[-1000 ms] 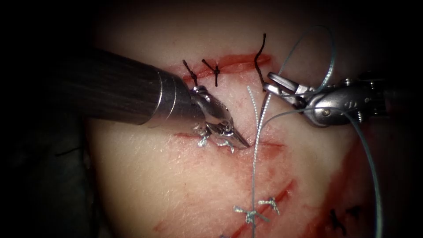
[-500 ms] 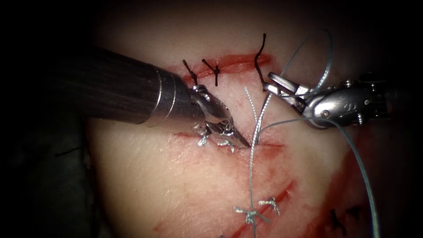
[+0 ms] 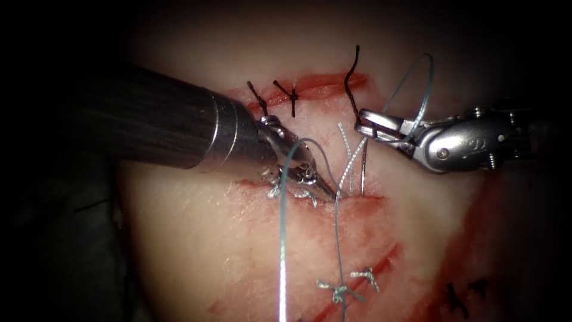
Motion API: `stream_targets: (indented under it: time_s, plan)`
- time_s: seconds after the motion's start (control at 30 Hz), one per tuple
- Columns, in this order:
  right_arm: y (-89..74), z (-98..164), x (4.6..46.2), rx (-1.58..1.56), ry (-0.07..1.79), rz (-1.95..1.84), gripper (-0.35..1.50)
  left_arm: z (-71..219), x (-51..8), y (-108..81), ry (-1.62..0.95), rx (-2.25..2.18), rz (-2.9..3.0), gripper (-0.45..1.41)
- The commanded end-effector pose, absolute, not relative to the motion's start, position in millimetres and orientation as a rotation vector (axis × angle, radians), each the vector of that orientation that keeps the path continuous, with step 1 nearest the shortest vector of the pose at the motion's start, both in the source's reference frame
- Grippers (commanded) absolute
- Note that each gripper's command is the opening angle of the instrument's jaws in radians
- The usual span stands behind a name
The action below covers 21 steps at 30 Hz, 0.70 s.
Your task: Wound Closure
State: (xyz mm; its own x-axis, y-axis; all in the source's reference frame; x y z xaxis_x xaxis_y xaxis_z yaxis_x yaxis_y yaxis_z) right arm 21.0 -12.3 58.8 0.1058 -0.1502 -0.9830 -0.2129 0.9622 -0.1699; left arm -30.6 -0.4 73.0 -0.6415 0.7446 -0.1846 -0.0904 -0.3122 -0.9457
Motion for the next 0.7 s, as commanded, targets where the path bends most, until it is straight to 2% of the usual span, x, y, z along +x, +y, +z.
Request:
stream_targets:
  time_s: [0.03, 0.7]
  plan:
    - [-12.1, 59.0, 21.9, -0.310, 1.487, 0.068, -0.35, 73.5, -31.1, -0.5, -1.381, -0.853, 1.999, -0.45]
    - [-10.4, 56.3, 22.1, -0.287, 1.545, 0.282, -0.35, 73.5, -31.2, -0.7, -1.379, -0.863, 2.009, -0.45]
